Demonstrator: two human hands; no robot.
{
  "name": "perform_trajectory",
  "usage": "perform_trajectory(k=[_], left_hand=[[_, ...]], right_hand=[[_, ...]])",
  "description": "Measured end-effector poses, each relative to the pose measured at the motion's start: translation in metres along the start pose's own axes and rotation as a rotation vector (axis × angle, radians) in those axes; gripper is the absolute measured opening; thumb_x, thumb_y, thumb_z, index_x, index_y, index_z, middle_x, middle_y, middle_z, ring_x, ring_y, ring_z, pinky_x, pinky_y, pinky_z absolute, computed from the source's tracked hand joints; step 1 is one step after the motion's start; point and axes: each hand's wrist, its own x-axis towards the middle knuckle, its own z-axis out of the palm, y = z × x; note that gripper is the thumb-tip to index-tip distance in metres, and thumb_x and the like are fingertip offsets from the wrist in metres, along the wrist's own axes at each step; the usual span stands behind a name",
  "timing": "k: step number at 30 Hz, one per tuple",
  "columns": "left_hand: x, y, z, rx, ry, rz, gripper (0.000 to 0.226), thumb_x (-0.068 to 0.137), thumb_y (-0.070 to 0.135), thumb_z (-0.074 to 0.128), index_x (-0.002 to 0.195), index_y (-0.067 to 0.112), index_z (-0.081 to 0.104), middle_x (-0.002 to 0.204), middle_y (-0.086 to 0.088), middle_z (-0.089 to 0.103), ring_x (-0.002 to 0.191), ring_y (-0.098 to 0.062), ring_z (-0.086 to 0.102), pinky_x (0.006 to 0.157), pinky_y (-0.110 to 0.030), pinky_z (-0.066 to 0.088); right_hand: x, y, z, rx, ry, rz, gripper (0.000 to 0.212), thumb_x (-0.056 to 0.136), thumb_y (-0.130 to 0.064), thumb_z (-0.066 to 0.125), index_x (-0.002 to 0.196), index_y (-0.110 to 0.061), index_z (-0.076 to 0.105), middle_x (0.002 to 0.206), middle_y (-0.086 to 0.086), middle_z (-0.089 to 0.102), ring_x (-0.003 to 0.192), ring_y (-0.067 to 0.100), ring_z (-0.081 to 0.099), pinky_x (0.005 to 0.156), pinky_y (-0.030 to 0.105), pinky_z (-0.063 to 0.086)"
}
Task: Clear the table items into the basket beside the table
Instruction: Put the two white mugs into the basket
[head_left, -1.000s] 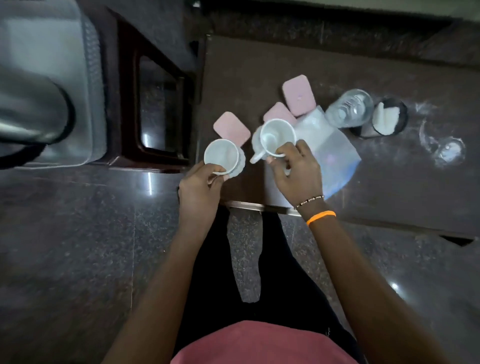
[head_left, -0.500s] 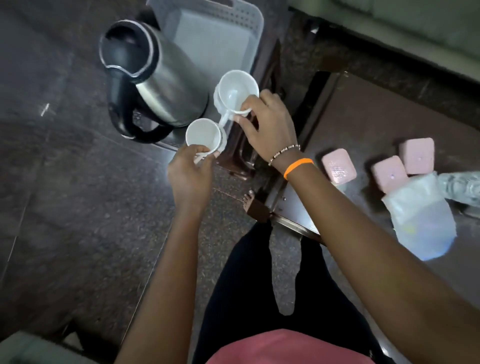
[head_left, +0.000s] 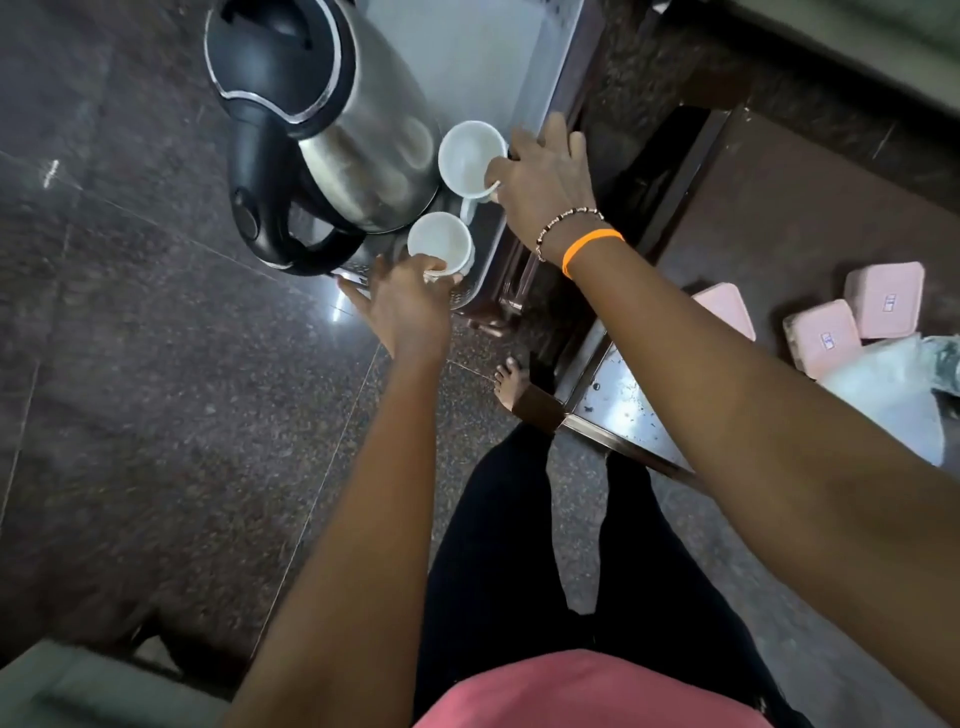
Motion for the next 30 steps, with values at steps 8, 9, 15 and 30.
perform_trajectory(k=[8,9,15,30], left_hand=[[-0.015,0.010,-0.001,0.021,-0.092,-0.006,0.040,0.087,0.024,0.055,0.126,0.022,0.050,0.153,-0.006,0.030,0.144,-0.032,0.011,0.113,-0.058,-0.008],[-0.022,0.014,-0.002,0.005,-0.037,-0.004,0.042,0.086,0.021,0.055,0.127,0.020,0.049,0.155,-0.006,0.025,0.144,-0.033,0.012,0.114,-0.057,-0.003],[-0.090,0.061,0.010,-0.119,0.243,0.244,0.029,0.077,0.016,0.054,0.106,0.018,0.061,0.118,-0.004,0.058,0.118,-0.029,0.046,0.113,-0.049,0.022],[-0.251,0.172,0.162,-0.123,-0.347,0.697,0.022,0.076,0.001,0.051,0.084,0.014,0.067,0.089,-0.005,0.068,0.083,-0.028,0.060,0.082,-0.038,0.046]], right_hand=[[-0.014,0.004,-0.013,0.092,-0.035,-0.012,0.037,0.090,-0.014,0.042,0.124,-0.021,0.054,0.129,0.006,0.056,0.123,0.035,0.037,0.096,0.045,0.031],[-0.026,0.008,-0.015,0.150,0.028,0.003,0.038,0.088,-0.014,0.042,0.123,-0.023,0.054,0.130,0.003,0.053,0.121,0.033,0.039,0.094,0.044,0.033],[-0.155,0.067,0.013,0.614,0.229,0.497,0.022,0.083,-0.005,0.048,0.098,-0.011,0.063,0.104,0.012,0.063,0.097,0.032,0.054,0.081,0.036,0.038],[-0.358,0.233,0.070,2.297,1.012,1.921,0.012,0.095,-0.015,0.050,0.087,-0.007,0.056,0.103,0.007,0.057,0.071,0.010,0.051,0.085,0.024,0.050]])
